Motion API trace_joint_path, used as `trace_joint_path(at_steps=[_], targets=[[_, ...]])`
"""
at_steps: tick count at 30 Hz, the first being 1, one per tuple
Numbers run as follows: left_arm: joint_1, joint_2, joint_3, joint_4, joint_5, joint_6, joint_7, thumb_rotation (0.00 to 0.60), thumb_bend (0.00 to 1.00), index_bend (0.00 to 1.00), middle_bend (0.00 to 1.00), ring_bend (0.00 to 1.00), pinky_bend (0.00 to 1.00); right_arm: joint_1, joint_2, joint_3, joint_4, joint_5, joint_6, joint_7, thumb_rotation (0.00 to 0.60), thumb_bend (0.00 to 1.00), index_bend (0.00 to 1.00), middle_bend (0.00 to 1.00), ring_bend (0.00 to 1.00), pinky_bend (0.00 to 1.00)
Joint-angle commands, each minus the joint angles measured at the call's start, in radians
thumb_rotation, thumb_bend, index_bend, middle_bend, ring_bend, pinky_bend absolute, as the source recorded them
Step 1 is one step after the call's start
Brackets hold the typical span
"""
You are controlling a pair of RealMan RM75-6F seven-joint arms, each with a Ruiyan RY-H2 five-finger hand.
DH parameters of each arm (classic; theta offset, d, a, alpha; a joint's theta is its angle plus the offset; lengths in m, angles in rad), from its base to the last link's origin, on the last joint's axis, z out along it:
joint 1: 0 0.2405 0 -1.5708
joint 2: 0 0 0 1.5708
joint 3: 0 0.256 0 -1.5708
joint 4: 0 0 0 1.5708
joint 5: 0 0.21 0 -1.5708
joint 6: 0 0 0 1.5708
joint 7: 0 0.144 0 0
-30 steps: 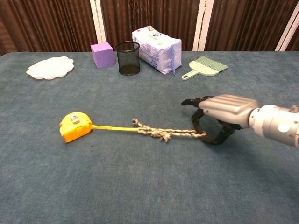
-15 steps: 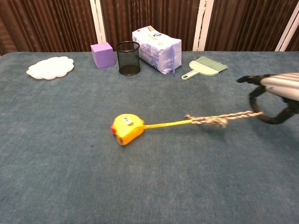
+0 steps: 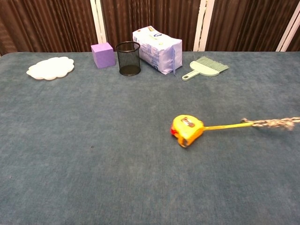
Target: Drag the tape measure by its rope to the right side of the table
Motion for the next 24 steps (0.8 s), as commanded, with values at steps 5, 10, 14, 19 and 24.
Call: trace_joint_path(at_steps=[5,10,14,19,24], targets=[[-0.002,-0.001,-0.003,0.0,-0.007,-0.004,0.002,0.6,0.47,0.04,0.0,0.0,0.11,-0.071,-0.004,0.009,0.121,0.028,0.003,0.095,0.6,0.52,0.71,0.08,0.07,0.0],[-0.004,-0.004,-0.002,-0.003,-0.006,-0.009,0.011,0.6,0.47,0.04,0.0,0.0,0.11,-0.099,0.002,0.023,0.158,0.021,0.021,0.136,0.6,0.52,0.71,0.08,0.07,0.0],[-0.005,-0.006,-0.002,-0.005,-0.005,-0.008,0.019,0.6,0.47,0.04,0.0,0.0,0.11,-0.112,-0.001,0.039,0.179,0.031,0.023,0.132,0.6,0.52,0.71,0.08,0.07,0.0],[-0.003,-0.005,-0.004,-0.004,-0.009,-0.004,0.01,0.6,0.47,0.04,0.0,0.0,0.11,-0.118,-0.004,0.06,0.177,0.048,0.017,0.104,0.6,0.52,0.72,0.08,0.07,0.0],[-0.003,-0.004,-0.004,-0.003,-0.008,-0.004,0.006,0.6,0.47,0.04,0.0,0.0,0.11,-0.114,0.003,0.069,0.145,0.034,0.013,0.113,0.6,0.52,0.64,0.08,0.07,0.0]])
